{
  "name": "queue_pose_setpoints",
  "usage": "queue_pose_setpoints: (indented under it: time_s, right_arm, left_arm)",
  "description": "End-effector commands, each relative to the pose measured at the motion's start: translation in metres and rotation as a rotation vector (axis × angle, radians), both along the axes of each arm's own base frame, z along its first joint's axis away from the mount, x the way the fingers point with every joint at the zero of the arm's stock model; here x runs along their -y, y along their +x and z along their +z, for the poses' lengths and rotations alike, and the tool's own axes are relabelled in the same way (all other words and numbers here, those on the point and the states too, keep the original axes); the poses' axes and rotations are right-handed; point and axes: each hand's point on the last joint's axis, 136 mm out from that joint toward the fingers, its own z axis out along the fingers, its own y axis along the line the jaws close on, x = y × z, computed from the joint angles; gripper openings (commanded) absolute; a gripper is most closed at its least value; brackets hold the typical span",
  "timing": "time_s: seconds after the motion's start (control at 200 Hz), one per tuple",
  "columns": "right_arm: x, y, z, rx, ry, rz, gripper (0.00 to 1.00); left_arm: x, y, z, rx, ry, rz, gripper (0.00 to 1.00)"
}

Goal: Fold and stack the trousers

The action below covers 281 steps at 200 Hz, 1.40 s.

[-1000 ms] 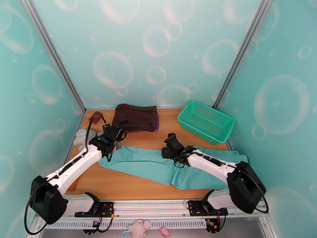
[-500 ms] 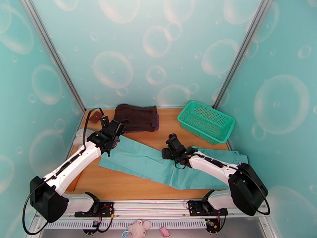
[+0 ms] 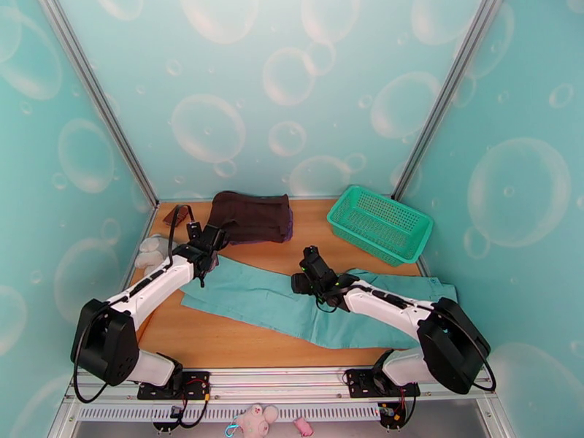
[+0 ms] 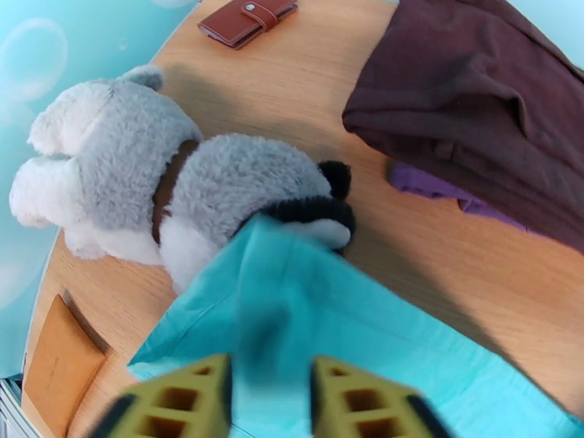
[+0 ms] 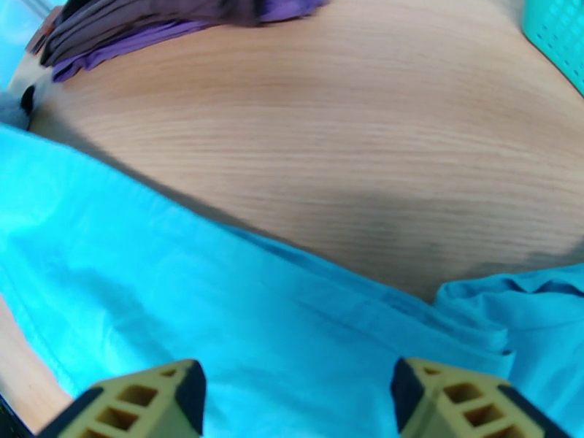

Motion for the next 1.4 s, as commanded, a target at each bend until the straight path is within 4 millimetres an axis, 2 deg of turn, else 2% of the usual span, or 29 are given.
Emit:
queue_pose_setpoints:
  time_s: [0.0,0.06,0.07,0.085,0.185,0.245,0.26,0.35,0.46,0.565,0.655,0.79,0.92,1.045,1.185,1.305,1.4]
  right_arm:
    - [0.002,-0.007,0.006,0.018,-0.016,0.009,0.72]
    - [0.007,-0.013,-0.002,-0.022,0.01,-0.011,0.72]
    - [0.008,-0.015,-0.004,-0.029,0.015,-0.013,0.72]
    - [0.01,-0.016,-0.006,-0.039,0.023,-0.021,0.72]
    - [0.013,-0.014,-0.015,-0.077,0.118,-0.032,0.73]
    - [0.002,-0.006,-0.007,-0.064,0.194,0.002,0.73]
    - [-0.001,-0.004,-0.005,-0.062,0.206,0.009,0.73]
    - [-0.026,0.006,0.005,-0.061,0.276,0.071,0.73]
    - [-0.055,0.004,-0.006,-0.124,0.32,0.138,0.72]
    - [-0.064,-0.002,-0.021,-0.161,0.302,0.148,0.72]
    - [-0.055,-0.006,-0.035,-0.196,0.286,0.107,0.72]
    - [-0.027,-0.011,-0.054,-0.236,0.254,0.03,0.72]
    - [-0.01,-0.009,-0.059,-0.245,0.238,0.004,0.72]
    - [-0.002,-0.007,-0.058,-0.242,0.234,-0.003,0.72]
    - [-0.003,-0.008,-0.059,-0.25,0.246,0.003,0.72]
    - [-0.004,-0.009,-0.06,-0.252,0.255,0.009,0.72]
    - [-0.008,-0.005,-0.047,-0.187,0.233,0.036,0.73]
  left_arm:
    - [-0.005,-0.008,0.01,0.044,0.01,-0.002,0.58]
    - [0.004,-0.02,0.001,0.009,-0.015,-0.05,0.84]
    - [0.007,-0.022,-0.001,0.003,-0.025,-0.062,0.94]
    - [0.011,-0.026,-0.003,-0.007,-0.038,-0.076,0.99]
    - [0.048,-0.051,-0.026,-0.08,-0.2,-0.185,0.99]
    - [0.071,-0.064,-0.035,-0.114,-0.324,-0.223,0.99]
    - [0.074,-0.071,-0.044,-0.136,-0.342,-0.228,0.99]
    - [0.086,-0.09,-0.059,-0.167,-0.436,-0.219,1.0]
    - [0.074,-0.101,-0.083,-0.19,-0.438,-0.157,0.99]
    - [0.06,-0.101,-0.099,-0.181,-0.438,-0.103,1.0]
    - [0.052,-0.099,-0.105,-0.167,-0.459,-0.067,0.99]
    - [0.033,-0.1,-0.111,-0.156,-0.452,0.008,0.99]
    - [0.026,-0.092,-0.122,-0.13,-0.505,0.034,0.99]
    - [0.02,-0.089,-0.129,-0.105,-0.502,0.056,0.99]
    - [0.021,-0.083,-0.121,-0.067,-0.511,0.05,0.99]
    - [0.026,-0.077,-0.093,-0.009,-0.508,0.023,1.0]
    - [0.033,-0.074,-0.076,0.014,-0.541,-0.006,0.99]
